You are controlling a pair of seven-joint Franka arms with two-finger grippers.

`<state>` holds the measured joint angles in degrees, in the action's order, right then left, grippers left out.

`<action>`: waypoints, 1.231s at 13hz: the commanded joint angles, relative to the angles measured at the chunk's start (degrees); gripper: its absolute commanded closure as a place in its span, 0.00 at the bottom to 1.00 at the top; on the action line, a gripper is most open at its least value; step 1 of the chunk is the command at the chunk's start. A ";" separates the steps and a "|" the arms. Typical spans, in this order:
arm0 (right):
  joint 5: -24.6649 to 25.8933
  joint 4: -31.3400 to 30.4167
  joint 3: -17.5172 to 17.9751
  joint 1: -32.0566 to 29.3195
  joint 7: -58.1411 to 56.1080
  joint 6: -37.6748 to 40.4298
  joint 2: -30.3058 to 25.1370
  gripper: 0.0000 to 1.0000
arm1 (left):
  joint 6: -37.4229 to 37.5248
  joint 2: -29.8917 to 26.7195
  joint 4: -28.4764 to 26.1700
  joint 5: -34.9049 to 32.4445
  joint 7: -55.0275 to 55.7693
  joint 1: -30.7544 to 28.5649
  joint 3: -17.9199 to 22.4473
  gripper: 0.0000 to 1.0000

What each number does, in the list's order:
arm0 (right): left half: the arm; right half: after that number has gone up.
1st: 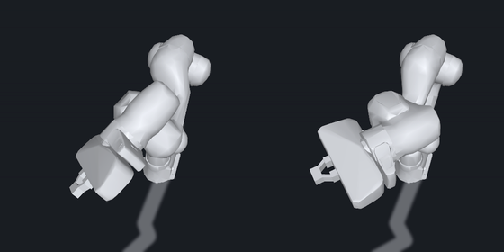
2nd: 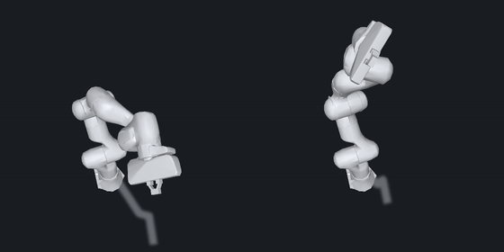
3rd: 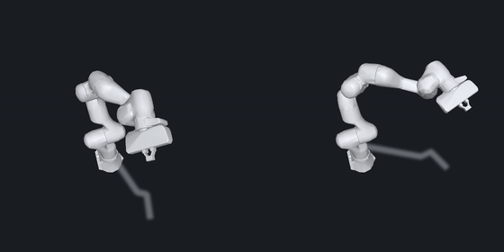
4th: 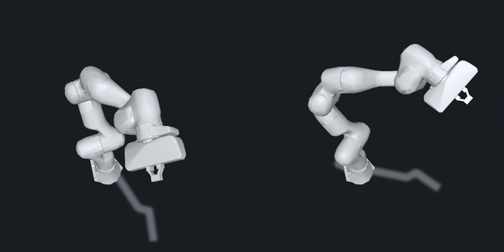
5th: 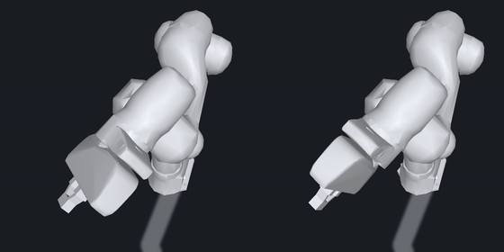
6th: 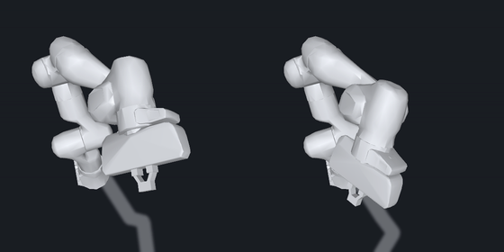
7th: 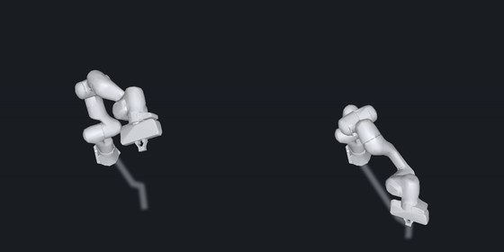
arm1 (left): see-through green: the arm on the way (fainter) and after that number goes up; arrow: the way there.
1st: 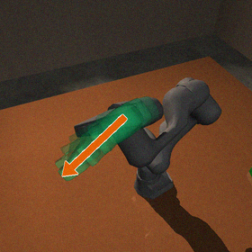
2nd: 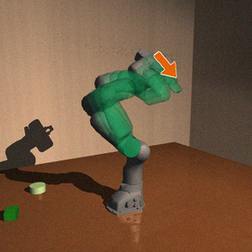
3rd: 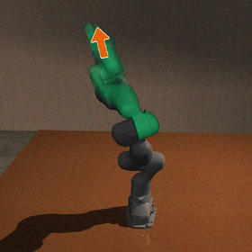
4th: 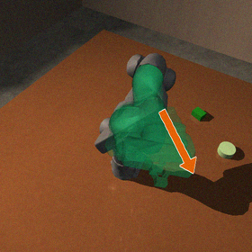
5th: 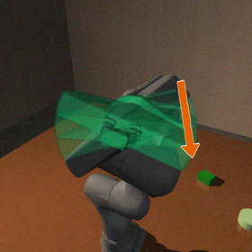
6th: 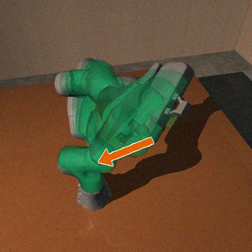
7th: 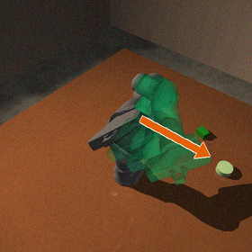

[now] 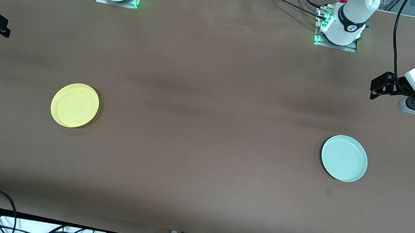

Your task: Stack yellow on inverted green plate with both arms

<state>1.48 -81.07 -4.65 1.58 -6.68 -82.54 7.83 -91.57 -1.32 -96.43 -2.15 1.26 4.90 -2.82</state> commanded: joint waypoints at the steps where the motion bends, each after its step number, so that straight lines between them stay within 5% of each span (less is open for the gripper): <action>1: -0.95 0.65 0.08 -0.18 0.62 0.72 0.08 0.00 | 1.30 0.35 1.42 -0.93 0.06 0.37 0.01 0.00; 16: -0.95 0.74 -0.01 -0.26 0.62 0.72 0.08 0.00 | 2.53 0.35 1.60 -1.01 0.14 0.28 -1.22 0.00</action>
<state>1.47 -81.07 -4.63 1.59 -6.68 -82.54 7.83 -90.24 -1.32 -96.21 -2.15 1.29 4.97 -3.89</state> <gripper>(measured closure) 0.000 0.000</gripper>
